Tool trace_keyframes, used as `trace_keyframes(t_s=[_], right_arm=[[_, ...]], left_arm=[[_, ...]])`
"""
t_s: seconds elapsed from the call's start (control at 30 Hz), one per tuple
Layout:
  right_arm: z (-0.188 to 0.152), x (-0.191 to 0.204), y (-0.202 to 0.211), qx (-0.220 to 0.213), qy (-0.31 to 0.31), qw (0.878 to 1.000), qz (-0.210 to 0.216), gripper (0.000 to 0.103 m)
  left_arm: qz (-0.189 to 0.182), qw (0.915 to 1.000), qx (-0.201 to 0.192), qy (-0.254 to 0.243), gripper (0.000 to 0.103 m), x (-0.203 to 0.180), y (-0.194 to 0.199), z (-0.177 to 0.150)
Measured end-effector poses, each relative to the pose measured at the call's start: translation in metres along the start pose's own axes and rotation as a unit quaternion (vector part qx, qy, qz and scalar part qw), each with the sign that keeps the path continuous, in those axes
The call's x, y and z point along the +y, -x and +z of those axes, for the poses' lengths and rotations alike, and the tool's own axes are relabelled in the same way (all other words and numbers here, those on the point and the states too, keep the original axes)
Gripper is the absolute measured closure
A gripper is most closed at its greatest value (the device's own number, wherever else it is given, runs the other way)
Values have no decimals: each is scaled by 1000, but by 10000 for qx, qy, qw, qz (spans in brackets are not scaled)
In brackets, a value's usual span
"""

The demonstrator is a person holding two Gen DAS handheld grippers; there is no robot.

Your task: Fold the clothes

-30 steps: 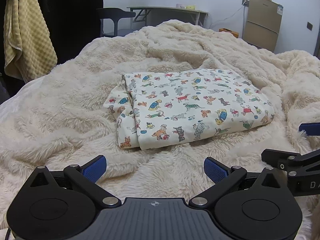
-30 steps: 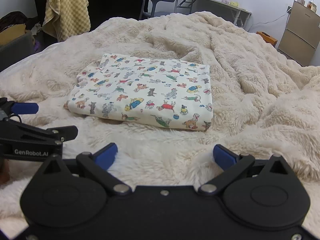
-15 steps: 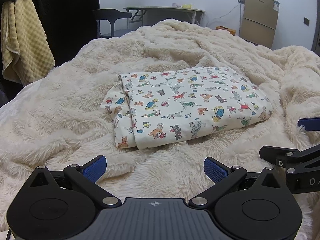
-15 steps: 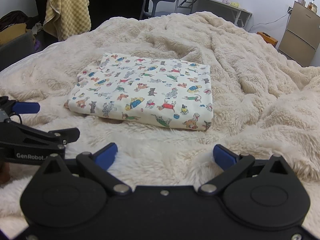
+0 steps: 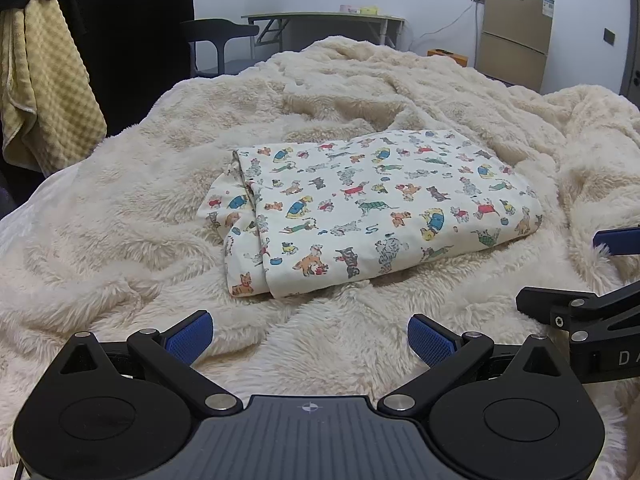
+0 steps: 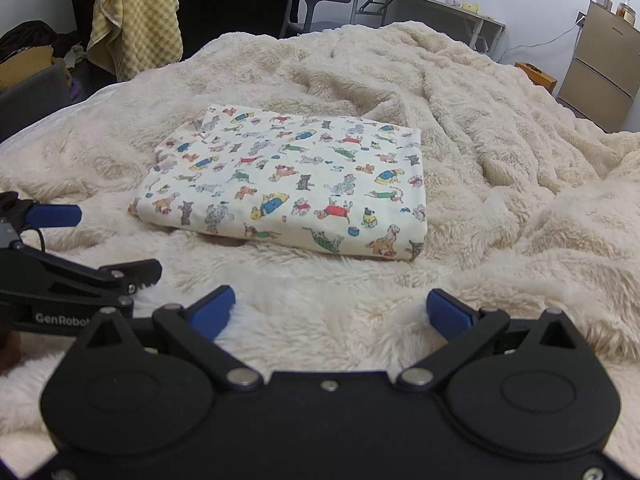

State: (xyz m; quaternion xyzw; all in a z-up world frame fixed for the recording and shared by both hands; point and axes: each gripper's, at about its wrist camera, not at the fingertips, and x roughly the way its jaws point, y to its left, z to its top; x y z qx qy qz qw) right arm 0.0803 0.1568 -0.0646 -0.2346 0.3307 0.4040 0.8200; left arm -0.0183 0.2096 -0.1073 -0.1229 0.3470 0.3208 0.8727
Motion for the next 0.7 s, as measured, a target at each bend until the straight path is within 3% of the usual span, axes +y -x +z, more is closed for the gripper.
trace_keyframes(t_s=[0.7], right_arm=[[0, 1, 0, -1, 29, 10000, 1, 0]], left_arm=[[-1, 10000, -45, -49, 0, -3, 1, -1]])
